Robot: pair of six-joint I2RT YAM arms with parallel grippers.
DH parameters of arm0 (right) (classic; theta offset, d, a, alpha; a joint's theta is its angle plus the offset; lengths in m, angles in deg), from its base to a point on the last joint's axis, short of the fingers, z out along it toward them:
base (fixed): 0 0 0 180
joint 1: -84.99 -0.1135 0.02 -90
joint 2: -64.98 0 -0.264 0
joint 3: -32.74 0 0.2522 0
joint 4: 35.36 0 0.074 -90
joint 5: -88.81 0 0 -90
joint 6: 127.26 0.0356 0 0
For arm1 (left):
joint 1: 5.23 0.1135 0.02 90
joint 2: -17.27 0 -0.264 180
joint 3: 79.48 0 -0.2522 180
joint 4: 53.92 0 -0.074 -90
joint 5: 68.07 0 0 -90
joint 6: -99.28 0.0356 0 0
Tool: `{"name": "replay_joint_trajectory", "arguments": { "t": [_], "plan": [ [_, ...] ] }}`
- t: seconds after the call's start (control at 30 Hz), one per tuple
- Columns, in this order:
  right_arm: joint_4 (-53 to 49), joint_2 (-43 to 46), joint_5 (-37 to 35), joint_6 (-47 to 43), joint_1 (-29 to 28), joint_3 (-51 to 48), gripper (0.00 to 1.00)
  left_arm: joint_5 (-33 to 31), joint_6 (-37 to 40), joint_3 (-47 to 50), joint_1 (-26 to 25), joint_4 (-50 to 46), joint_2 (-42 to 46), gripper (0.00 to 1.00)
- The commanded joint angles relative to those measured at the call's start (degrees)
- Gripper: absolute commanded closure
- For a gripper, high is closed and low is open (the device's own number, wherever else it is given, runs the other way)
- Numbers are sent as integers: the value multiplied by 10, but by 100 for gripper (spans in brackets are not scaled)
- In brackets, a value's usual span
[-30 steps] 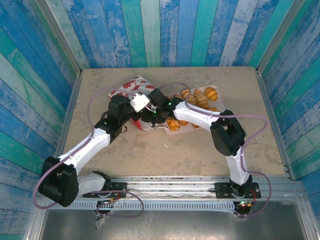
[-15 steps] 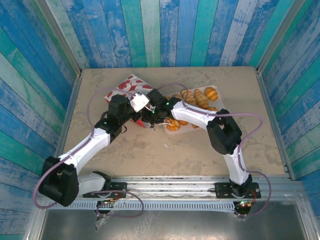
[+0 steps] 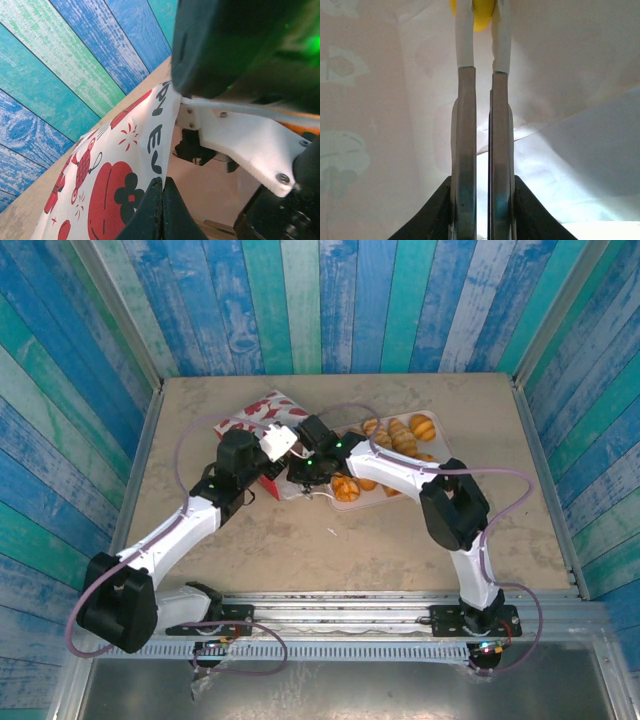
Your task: Take the fake bread out of the paper bag
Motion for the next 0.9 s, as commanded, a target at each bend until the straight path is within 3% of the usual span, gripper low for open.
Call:
{"name": "replay_joint_trajectory", "arguments": {
  "t": [0.0,0.5,0.87],
  "plan": [
    [3,43,-12,-9,2,-14,85,-15,-16,-1,-3,22,-15,100],
    [-28,109,-38,-22,-8,-42,88,-54,-59,-24,-3,13,-53,100],
    [-68,157,-35,-34,-18,-63,88,-138,-94,-42,-3,17,-62,100]
  ]
}}
